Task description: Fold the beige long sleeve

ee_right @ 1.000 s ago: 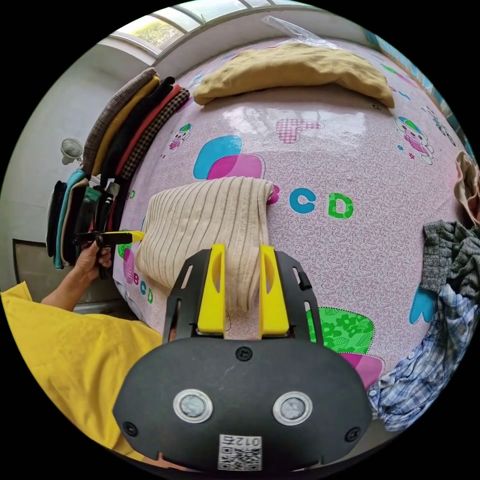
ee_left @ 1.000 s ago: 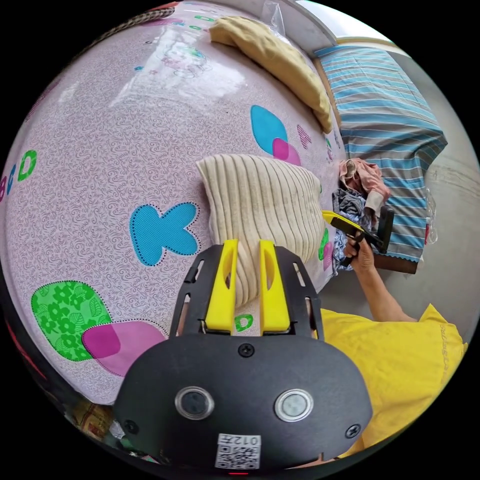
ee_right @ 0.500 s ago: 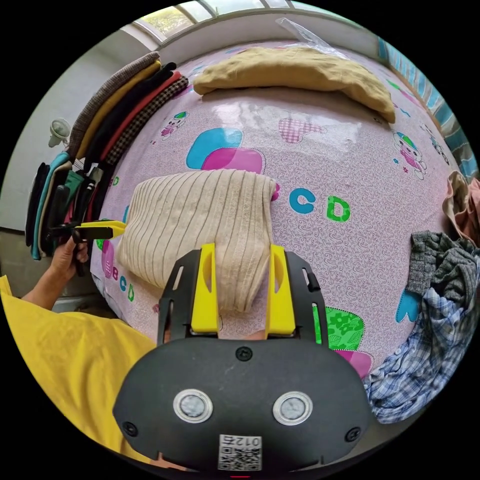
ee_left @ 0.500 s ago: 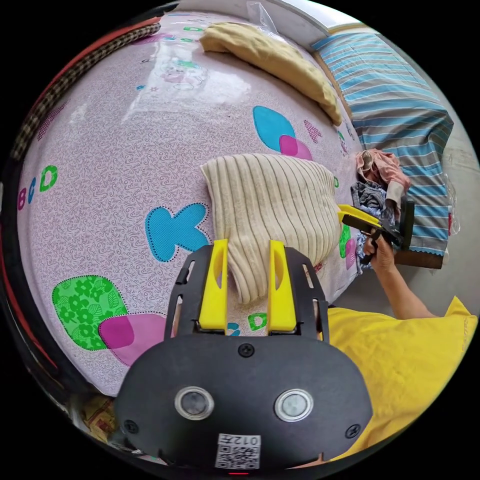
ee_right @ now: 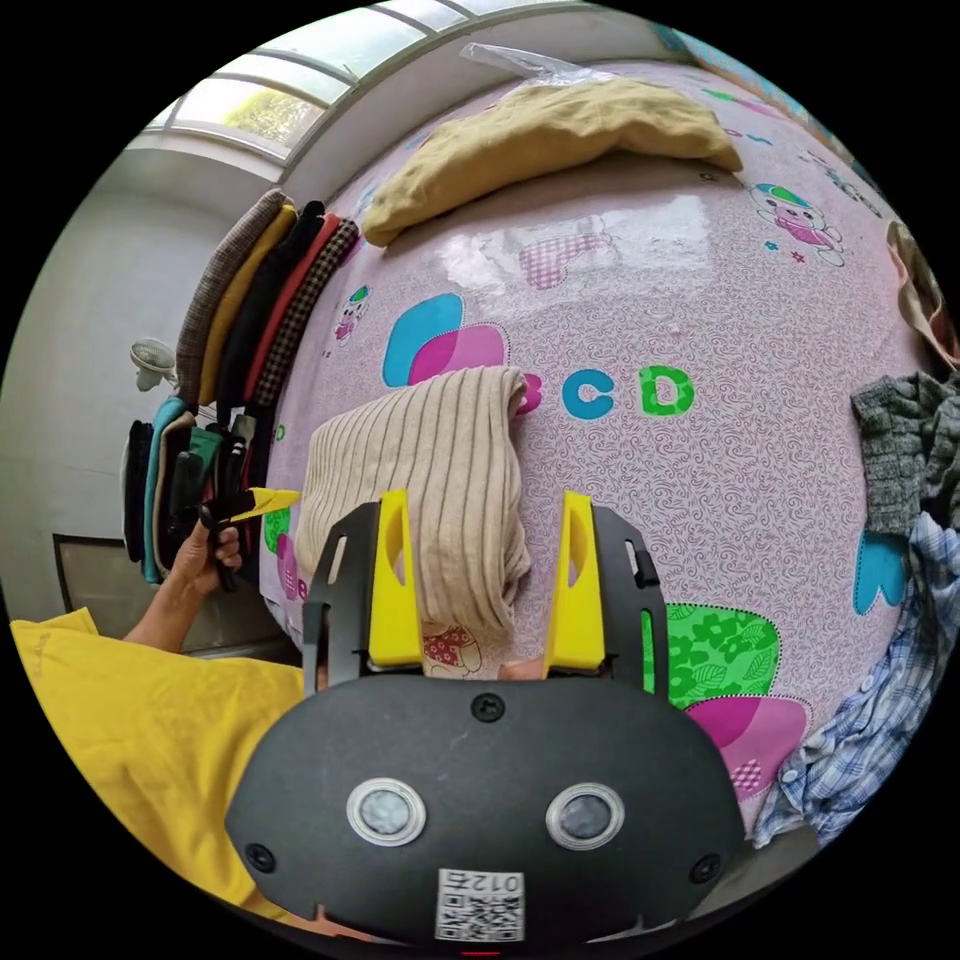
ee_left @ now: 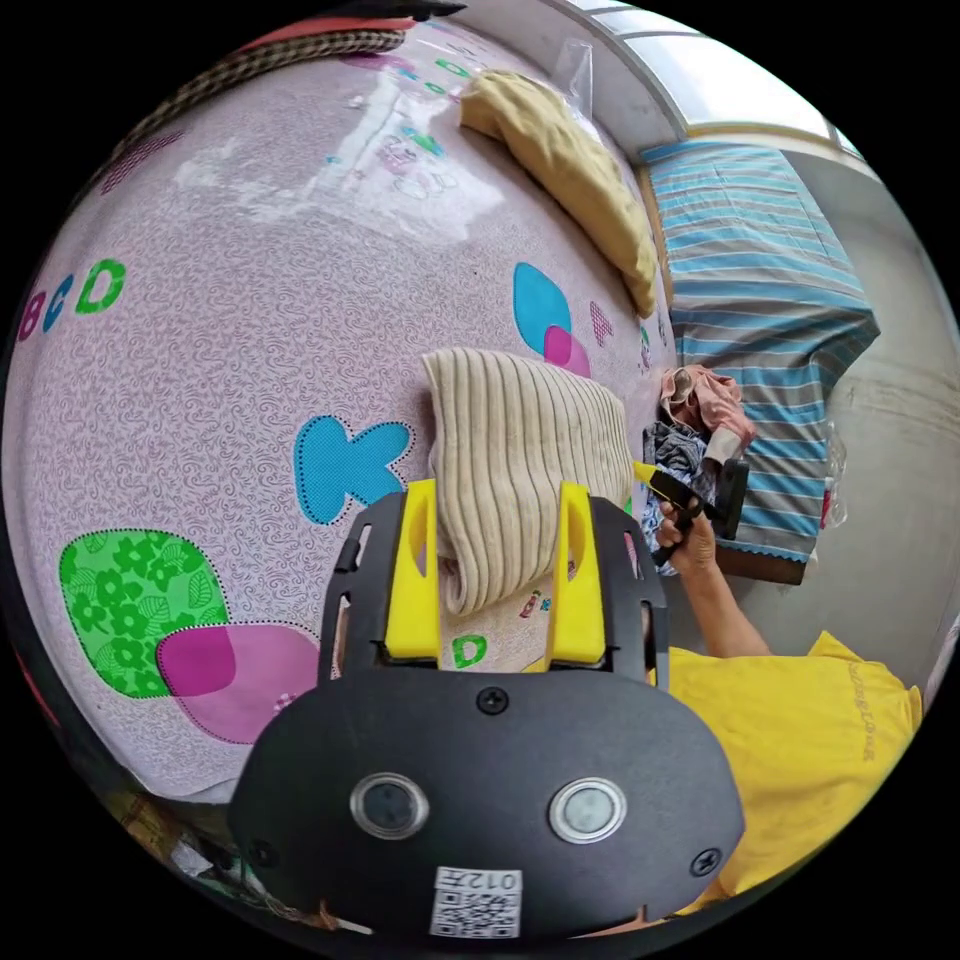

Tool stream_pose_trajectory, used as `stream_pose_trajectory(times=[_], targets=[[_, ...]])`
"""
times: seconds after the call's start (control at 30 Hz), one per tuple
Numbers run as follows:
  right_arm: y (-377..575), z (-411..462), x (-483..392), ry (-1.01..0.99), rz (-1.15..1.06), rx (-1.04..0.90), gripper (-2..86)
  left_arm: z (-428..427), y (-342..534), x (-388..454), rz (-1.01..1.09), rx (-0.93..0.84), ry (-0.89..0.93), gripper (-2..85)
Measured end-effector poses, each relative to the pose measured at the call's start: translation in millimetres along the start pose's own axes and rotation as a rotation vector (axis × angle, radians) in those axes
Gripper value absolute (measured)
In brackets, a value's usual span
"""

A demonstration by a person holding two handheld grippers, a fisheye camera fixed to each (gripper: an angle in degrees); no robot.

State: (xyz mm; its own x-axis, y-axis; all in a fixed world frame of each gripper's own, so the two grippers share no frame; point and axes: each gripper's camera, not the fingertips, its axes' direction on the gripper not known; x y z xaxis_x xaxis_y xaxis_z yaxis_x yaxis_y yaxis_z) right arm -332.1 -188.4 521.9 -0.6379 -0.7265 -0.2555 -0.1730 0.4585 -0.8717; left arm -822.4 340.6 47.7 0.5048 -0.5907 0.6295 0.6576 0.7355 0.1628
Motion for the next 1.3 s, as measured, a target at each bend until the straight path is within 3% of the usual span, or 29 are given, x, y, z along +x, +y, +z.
stream_pose_trajectory(times=[0.3, 0.43, 0.53, 0.67, 0.93, 1.17, 1.3], targets=[[-26.5, 25.7, 29.9, -0.139, -0.011, -0.058, 16.6, -8.7, 5.2, -1.1, -0.021, -0.053, -0.051, 17.0], [-39.3, 30.7, 60.2, -0.277, 0.03, -0.049, 14.6, -13.5, 4.5, -11.6, 0.013, -0.126, 0.21, 15.5], [-51.8, 40.6, 82.3, -0.425, 0.039, -0.125, 13.7, -17.4, 14.1, -18.0, 0.048, -0.148, 0.202, 13.4], [-71.7, 48.5, 96.7, -0.455, 0.024, -0.151, 11.7, -30.8, 26.1, -37.3, 0.026, -0.124, 0.376, 10.9], [-102.9, 80.9, 127.5, -0.64, 0.126, -0.211, 5.4, -66.7, 42.3, -24.4, 0.115, -0.162, 0.469, 5.9], [-116.6, 92.5, 148.5, -0.905, 0.191, -0.105, 1.7, -117.1, 78.4, -13.1, 0.13, -0.018, 0.81, 4.0], [-129.2, 94.0, 139.6, -1.035, 0.145, -0.046, 0.7, -147.6, 95.5, 10.3, 0.184, 0.018, 0.883, 3.7]])
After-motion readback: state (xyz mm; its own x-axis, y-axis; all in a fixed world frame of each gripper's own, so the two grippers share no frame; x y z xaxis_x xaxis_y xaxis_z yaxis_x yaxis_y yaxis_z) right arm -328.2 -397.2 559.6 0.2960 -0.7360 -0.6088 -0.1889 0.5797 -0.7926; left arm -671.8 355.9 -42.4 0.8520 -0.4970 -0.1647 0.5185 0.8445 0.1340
